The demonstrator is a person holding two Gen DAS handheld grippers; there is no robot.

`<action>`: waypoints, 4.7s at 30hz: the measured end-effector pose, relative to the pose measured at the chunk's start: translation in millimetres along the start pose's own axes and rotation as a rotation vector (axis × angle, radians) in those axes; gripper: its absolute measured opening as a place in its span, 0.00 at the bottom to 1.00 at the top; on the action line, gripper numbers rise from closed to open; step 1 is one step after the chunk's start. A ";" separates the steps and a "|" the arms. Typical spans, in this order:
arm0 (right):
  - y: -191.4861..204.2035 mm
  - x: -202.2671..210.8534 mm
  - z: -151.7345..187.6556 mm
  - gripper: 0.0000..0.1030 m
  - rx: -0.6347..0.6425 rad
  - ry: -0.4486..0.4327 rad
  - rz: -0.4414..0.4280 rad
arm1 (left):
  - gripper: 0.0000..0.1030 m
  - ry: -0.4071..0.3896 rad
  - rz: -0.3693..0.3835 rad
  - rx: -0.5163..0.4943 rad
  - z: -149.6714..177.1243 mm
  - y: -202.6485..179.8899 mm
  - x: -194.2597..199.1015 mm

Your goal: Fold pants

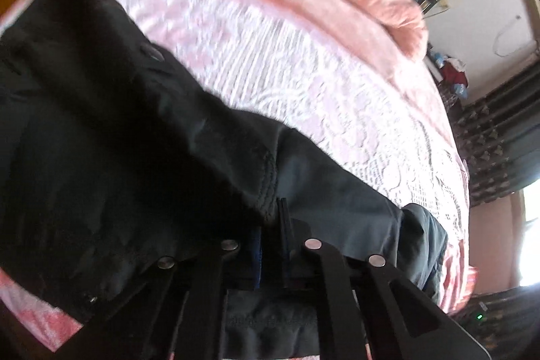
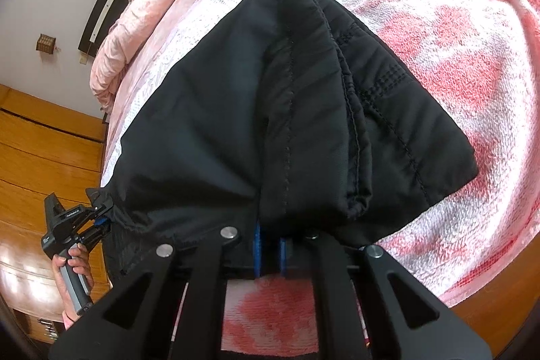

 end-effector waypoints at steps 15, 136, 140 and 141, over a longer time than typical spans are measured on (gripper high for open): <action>-7.3 33.3 -19.2 0.08 0.009 -0.053 0.056 | 0.11 -0.074 -0.126 -0.123 127.3 20.9 29.4; 226.5 -89.2 -21.2 0.34 0.835 0.032 0.063 | 0.95 -0.083 -0.258 -0.325 68.4 11.8 15.0; 153.3 -54.6 -49.4 0.35 0.663 0.006 0.131 | 0.95 -0.039 -0.242 -0.375 80.1 -14.9 -8.4; 137.2 -54.2 -50.1 0.35 0.646 0.014 0.161 | 0.95 -0.020 -0.246 -0.373 83.3 -16.2 -18.9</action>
Point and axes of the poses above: each gripper's, at about its wrist camera, not at the fingertips, and x roughly against the way its jaws point, y to its left, z to its underside, the point moved 10 cm from there along -x, roughly the way its jaws point, and after that the axes turned 3 degrees about -x, right-handed, at the moved point
